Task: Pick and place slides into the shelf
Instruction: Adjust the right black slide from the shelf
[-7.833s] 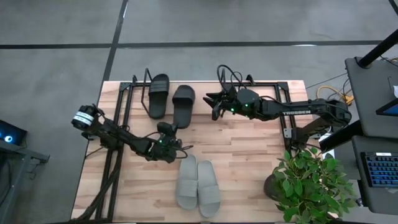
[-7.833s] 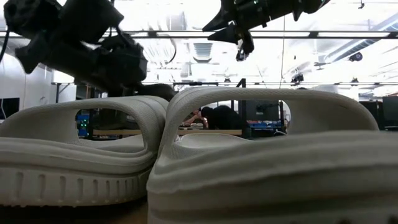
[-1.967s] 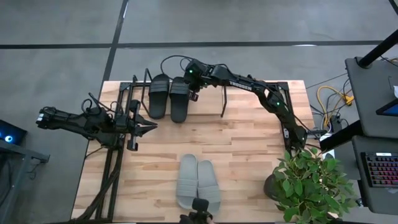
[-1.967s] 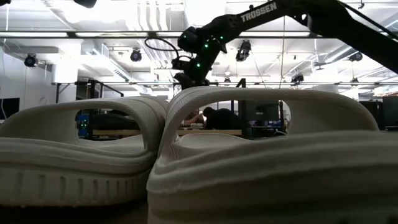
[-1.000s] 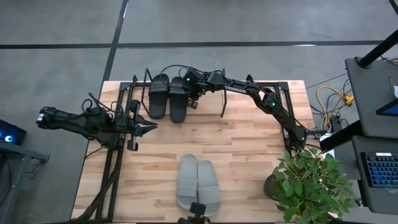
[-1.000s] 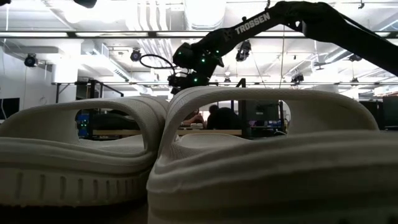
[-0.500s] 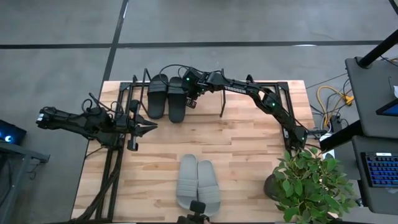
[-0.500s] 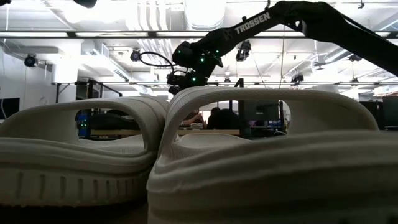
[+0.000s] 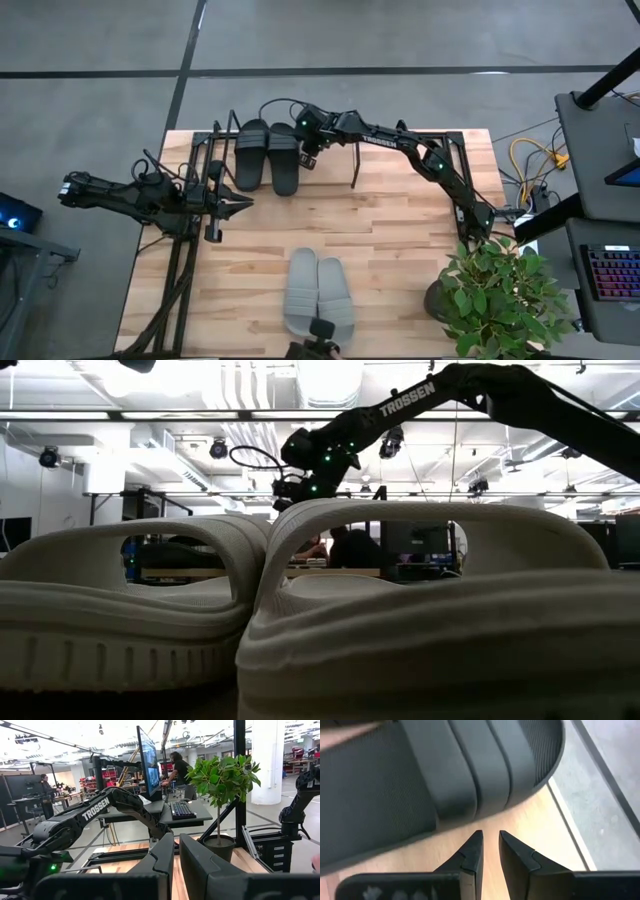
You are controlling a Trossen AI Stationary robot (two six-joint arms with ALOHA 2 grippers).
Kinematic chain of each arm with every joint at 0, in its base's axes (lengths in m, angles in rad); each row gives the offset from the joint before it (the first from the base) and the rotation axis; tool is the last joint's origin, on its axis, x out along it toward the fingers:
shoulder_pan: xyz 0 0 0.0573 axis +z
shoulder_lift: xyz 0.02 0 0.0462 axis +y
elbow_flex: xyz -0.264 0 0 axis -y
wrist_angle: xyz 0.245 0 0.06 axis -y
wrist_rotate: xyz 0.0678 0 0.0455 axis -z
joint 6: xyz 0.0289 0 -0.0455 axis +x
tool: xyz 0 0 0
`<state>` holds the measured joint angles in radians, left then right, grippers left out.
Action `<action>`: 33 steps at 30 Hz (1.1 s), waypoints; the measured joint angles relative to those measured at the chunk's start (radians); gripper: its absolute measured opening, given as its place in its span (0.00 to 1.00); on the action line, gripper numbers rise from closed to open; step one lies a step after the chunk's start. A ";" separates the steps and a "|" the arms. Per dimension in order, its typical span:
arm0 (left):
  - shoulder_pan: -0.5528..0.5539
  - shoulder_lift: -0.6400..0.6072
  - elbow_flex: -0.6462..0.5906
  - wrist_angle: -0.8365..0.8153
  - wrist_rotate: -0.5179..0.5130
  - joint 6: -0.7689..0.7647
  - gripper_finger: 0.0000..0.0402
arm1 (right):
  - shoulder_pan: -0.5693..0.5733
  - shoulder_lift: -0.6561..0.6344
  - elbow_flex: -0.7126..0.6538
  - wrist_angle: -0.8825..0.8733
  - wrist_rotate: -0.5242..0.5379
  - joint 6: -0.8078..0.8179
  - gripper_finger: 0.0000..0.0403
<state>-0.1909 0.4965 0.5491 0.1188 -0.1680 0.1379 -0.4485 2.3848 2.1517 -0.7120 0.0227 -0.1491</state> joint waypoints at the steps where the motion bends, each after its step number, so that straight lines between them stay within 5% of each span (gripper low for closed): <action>1: 0.000 0.000 0.000 0.000 0.000 0.000 0.04 | 0.001 0.000 0.000 -0.010 0.009 0.000 0.12; 17: 0.000 0.000 0.000 -0.002 0.000 0.000 0.04 | 0.068 -0.096 0.000 -0.073 0.100 -0.022 0.02; 25: 0.000 -0.002 0.000 0.001 0.000 0.000 0.04 | 0.099 -0.101 -0.006 0.013 -0.162 -0.099 0.02; 33: 0.001 -0.003 0.000 0.000 0.000 0.000 0.04 | 0.096 -0.059 -0.011 0.126 -0.183 -0.116 0.02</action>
<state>-0.1904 0.4936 0.5491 0.1192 -0.1677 0.1379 -0.3527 2.3256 2.1402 -0.5861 -0.1599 -0.2653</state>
